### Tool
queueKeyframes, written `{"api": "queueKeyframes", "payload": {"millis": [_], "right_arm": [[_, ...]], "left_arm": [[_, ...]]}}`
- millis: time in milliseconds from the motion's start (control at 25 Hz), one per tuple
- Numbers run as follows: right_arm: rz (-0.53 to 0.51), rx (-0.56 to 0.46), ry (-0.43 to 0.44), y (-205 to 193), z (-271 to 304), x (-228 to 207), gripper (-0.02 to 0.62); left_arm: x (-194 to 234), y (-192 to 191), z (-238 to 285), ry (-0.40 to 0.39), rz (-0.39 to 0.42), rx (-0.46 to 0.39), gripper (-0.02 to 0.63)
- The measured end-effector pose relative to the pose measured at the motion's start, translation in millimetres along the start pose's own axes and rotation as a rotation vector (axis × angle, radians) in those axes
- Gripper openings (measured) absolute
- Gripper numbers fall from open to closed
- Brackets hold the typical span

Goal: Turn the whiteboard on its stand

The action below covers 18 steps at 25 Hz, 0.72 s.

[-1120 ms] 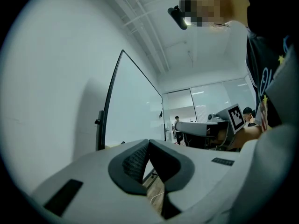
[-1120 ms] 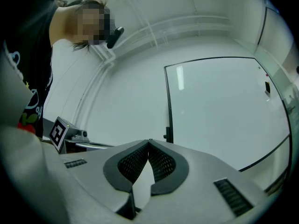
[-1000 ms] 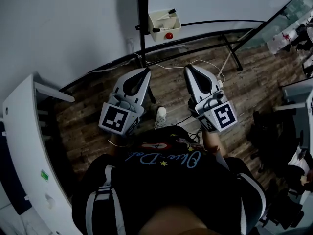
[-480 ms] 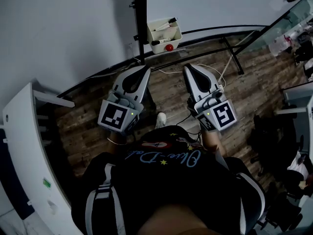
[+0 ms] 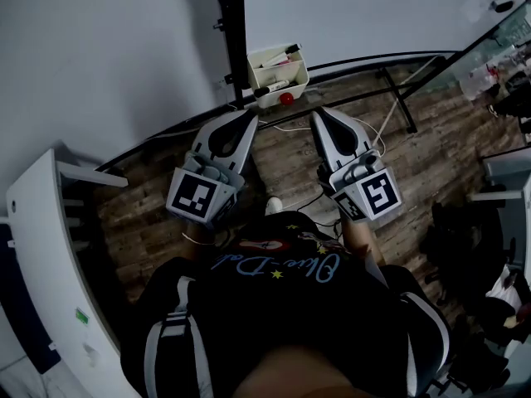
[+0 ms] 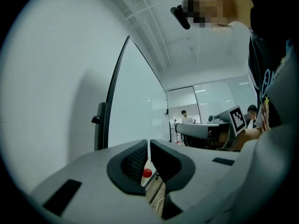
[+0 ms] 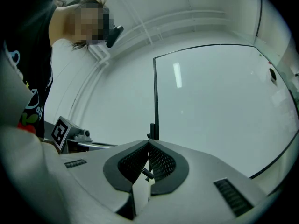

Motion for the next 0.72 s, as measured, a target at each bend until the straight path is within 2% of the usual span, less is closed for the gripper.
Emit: {"api": "queueKeyframes", "payload": {"millis": [440,720], "right_arm": [[-0.006,-0.011,0.022,-2,14,-34,0.035],[-0.024,-0.003,-0.002,-1,13,-46,0.035]], "left_arm": [[12,9,34,0.014,-0.004,-0.029,0.020],[18,11,49,0.002,-0.011,-0.036,0.020]]}}
Point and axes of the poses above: the fingertips, and each gripper's own axes: z forward along the fingers, x to its left, y out of its top, the point moved 3 cm from there along -z, backward along the fingers, and after that the axes turned 10 degrees about x, right-handed, at the moved point
